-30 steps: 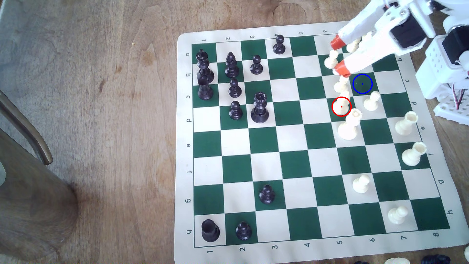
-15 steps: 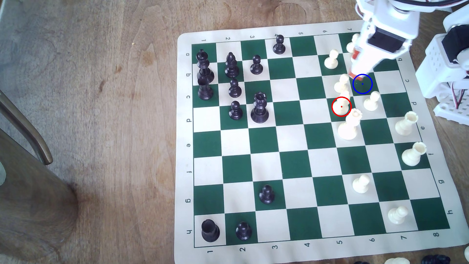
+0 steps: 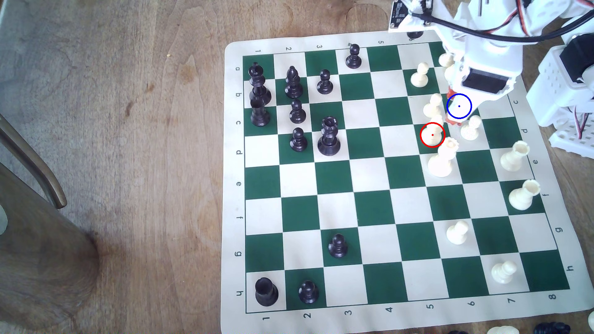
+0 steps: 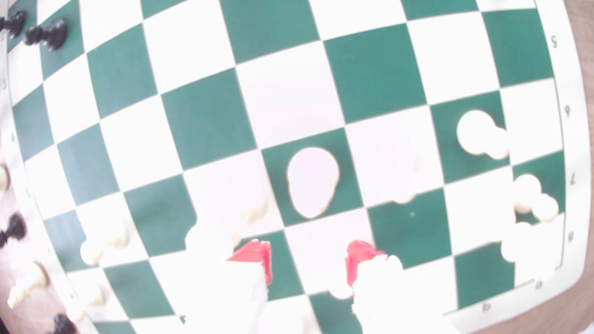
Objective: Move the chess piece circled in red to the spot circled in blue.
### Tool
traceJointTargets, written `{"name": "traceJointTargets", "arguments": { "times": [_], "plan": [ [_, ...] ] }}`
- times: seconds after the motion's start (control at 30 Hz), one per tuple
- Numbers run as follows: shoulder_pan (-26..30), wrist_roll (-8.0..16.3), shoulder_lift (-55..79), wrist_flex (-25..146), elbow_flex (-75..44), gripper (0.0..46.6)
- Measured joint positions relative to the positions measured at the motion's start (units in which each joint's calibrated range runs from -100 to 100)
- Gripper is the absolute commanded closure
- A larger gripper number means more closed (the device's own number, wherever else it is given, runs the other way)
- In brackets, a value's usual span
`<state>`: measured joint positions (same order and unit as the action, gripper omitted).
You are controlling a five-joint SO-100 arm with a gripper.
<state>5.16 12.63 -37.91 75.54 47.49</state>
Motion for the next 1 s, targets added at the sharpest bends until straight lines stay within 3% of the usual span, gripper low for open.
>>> {"name": "traceJointTargets", "arguments": {
  "times": [1.0],
  "plan": [
    [0.96, 1.76, 5.53, -15.38, 10.12, 33.3]
  ]
}}
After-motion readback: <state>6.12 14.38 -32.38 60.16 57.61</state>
